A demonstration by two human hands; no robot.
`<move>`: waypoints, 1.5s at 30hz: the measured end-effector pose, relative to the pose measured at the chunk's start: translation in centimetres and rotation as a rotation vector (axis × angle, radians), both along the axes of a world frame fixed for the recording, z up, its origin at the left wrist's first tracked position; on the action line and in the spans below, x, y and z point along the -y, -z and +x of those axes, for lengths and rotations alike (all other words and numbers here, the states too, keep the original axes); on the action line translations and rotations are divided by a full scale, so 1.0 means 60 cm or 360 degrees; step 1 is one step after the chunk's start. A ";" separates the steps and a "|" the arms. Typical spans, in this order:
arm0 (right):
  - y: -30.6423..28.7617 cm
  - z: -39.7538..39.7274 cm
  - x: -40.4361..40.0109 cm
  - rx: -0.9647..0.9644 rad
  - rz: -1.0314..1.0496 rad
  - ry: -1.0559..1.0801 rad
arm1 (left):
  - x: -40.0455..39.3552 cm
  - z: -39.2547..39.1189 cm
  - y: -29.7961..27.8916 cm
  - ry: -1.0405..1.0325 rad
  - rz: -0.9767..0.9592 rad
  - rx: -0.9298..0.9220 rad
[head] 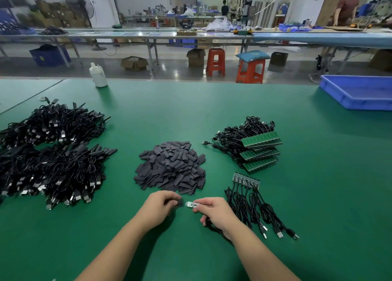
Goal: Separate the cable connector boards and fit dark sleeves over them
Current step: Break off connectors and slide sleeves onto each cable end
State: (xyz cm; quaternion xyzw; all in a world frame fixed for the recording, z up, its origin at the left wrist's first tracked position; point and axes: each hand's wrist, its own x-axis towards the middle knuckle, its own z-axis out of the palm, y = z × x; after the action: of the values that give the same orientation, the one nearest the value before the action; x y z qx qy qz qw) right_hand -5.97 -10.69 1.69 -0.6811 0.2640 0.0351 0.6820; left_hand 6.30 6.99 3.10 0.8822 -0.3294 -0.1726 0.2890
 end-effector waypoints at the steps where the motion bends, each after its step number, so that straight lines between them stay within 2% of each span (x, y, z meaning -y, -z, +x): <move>1: 0.000 0.000 0.000 0.0001 -0.0004 0.0001 | -0.001 0.002 0.002 0.0056 0.0078 0.0123; 3: 0.001 0.000 0.000 -0.0001 -0.0018 0.0000 | -0.002 0.002 0.007 0.0186 0.0253 0.0312; 8: 0.002 -0.001 0.003 -0.0008 -0.0039 -0.0030 | -0.016 0.000 0.023 0.0318 0.0496 0.0464; 11: 0.003 -0.001 0.003 -0.0007 -0.0017 -0.0034 | -0.018 0.000 0.020 0.0304 0.0399 0.0502; 14: 0.003 -0.001 0.003 0.0009 0.0015 -0.0037 | -0.011 -0.007 0.008 0.0205 0.0114 0.0386; 17: 0.002 -0.002 0.004 0.0026 0.0027 -0.0039 | -0.005 -0.019 0.003 0.0142 -0.0041 0.0334; 27: 0.010 -0.003 0.009 0.0059 0.0047 -0.0032 | 0.005 -0.036 0.011 -0.0021 -0.0218 0.0114; 35: 0.015 -0.003 0.011 0.0043 0.0009 -0.0074 | 0.003 -0.038 0.014 -0.0102 -0.0232 -0.0030; 41: 0.016 -0.004 0.011 0.0037 0.0006 -0.0071 | 0.008 -0.029 0.010 0.0168 -0.0029 0.0240; 45: 0.015 -0.005 0.013 0.0048 0.0053 -0.0050 | 0.012 -0.032 0.008 0.0110 -0.0119 0.0198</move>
State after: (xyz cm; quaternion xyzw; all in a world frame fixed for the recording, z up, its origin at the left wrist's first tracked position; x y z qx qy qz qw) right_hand -6.27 -11.48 0.78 -0.6743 0.2422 0.0399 0.6965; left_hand 4.36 6.28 2.63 0.8679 -0.3831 -0.1148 0.2946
